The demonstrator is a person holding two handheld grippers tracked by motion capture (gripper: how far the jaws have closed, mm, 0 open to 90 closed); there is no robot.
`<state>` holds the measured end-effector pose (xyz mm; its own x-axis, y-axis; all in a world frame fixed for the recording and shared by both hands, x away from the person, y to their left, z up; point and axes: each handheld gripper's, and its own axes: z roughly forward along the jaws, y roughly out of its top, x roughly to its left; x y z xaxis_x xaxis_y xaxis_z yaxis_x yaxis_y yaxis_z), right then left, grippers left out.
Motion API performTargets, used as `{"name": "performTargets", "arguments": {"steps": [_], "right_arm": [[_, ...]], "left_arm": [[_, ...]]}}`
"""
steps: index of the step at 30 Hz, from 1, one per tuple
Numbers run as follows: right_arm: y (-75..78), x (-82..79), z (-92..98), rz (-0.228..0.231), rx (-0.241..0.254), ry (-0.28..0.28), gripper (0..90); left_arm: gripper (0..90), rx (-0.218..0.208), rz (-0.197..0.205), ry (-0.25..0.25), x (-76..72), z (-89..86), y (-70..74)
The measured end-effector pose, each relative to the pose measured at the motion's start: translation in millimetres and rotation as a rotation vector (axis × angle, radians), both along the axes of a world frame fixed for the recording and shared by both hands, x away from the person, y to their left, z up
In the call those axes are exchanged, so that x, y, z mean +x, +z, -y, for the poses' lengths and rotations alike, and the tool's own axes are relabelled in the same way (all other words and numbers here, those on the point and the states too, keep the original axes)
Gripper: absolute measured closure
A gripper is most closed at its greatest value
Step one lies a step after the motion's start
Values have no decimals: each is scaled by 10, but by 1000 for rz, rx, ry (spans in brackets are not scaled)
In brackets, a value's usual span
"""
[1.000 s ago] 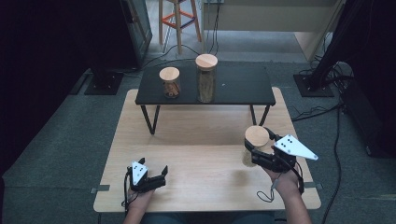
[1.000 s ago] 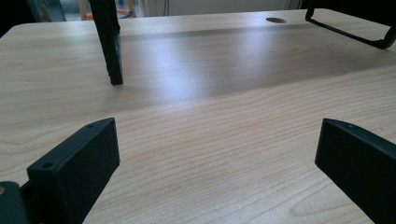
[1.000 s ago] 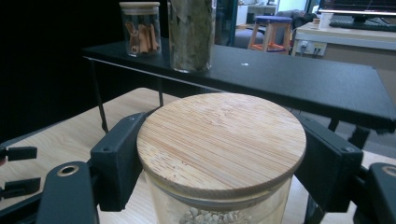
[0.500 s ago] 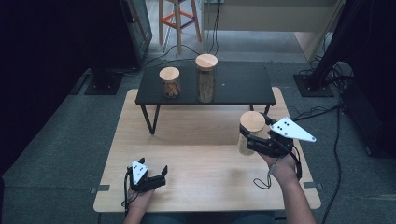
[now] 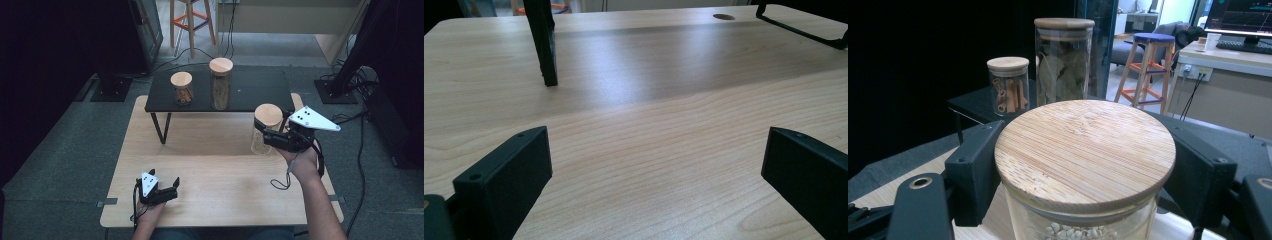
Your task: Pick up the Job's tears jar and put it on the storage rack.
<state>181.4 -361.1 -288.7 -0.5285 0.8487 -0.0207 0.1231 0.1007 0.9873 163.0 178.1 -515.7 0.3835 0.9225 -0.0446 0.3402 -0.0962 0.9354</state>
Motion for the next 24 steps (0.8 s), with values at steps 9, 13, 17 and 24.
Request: {"name": "performTargets", "arguments": {"steps": [9,13,17,24], "right_arm": [[232,66,-28,2,-5,0,239],[303,100,-39,8,0,-6,239],[383,146,-72,14,-3,-15,239],[508,246,-100,32,12,-23,239]], "left_arm": [[0,4,-5,-1,7,3,8],[0,3,-4,-1,5,3,7],[0,-2,-2,2,2,1,1],[0,7,0,-4,2,-1,4]]}}
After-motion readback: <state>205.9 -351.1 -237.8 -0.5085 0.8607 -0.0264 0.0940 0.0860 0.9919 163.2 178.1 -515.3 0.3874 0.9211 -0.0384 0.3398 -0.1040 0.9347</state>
